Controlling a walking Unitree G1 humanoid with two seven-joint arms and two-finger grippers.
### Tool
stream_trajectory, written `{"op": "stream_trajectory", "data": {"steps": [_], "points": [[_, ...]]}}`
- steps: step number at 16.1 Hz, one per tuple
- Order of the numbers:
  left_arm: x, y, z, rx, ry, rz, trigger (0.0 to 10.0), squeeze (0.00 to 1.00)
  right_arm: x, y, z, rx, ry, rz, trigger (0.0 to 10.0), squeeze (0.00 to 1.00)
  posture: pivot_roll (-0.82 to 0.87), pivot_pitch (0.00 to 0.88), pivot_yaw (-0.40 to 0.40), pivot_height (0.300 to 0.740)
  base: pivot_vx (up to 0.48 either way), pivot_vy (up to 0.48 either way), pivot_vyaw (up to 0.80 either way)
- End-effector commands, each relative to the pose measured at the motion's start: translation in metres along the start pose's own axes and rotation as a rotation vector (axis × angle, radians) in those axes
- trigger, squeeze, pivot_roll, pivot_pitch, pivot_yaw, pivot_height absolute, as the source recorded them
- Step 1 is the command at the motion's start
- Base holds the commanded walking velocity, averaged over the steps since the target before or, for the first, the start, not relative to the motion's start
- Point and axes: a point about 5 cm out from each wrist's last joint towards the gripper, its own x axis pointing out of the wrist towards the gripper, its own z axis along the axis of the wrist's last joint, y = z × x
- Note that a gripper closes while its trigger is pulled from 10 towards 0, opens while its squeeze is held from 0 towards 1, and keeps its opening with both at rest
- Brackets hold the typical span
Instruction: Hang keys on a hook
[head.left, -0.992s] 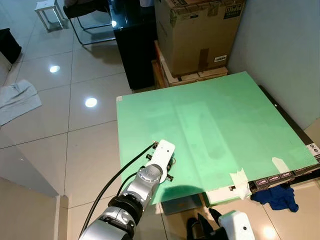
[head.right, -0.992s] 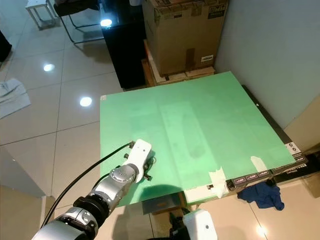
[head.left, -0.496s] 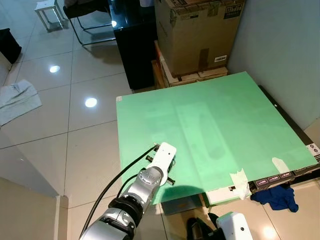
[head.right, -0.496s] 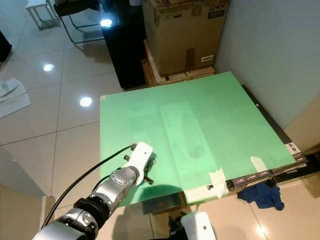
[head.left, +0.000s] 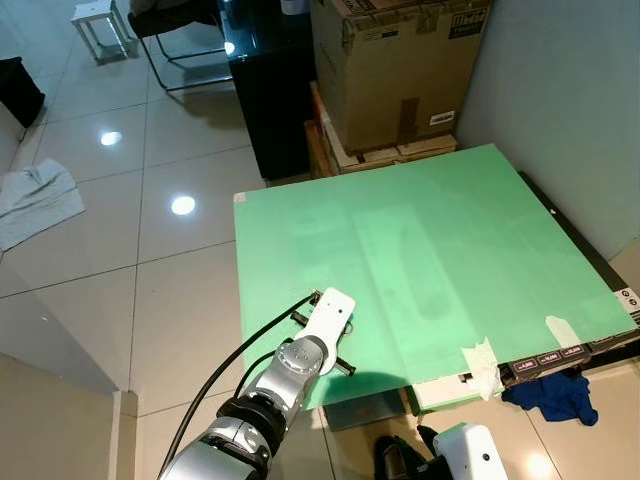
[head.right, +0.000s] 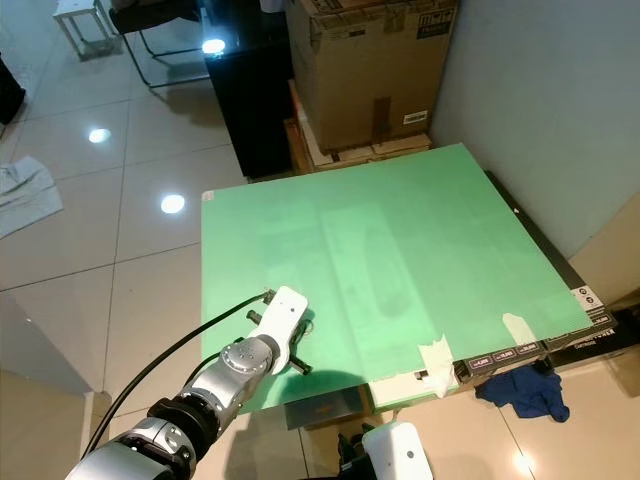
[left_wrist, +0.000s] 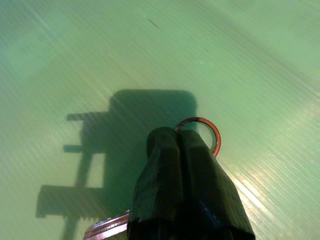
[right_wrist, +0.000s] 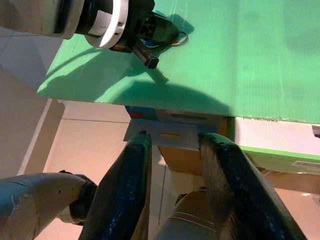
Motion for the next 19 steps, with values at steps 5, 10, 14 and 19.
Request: {"op": "stream_trajectory", "data": {"steps": [5,10,14,19], "points": [[0.000,-0.012,-0.003,-0.100,-0.014,-0.078,0.0,0.00,0.002,-0.003,-0.006,0.006,0.025,-0.001,10.0,0.00,-0.35,0.209,0.100,0.740,0.000,0.000,0.00],[-0.006,0.032,0.025,-0.195,-0.150,-0.036,0.0,0.00,0.023,-0.020,-0.001,-0.017,-0.012,-0.011,10.0,0.00,-0.31,0.133,0.082,0.740,0.000,0.000,0.00],[-0.012,0.051,0.032,-0.347,-0.232,-0.028,0.0,0.00,0.045,-0.035,0.009,-0.062,-0.064,-0.014,10.0,0.00,-0.29,0.037,0.076,0.740,0.000,0.000,0.00],[-0.029,0.088,0.048,-0.532,-0.415,0.011,0.0,0.00,0.075,-0.063,0.029,-0.044,-0.158,-0.082,10.0,0.00,-0.25,0.000,0.081,0.740,0.000,0.000,0.00]]}}
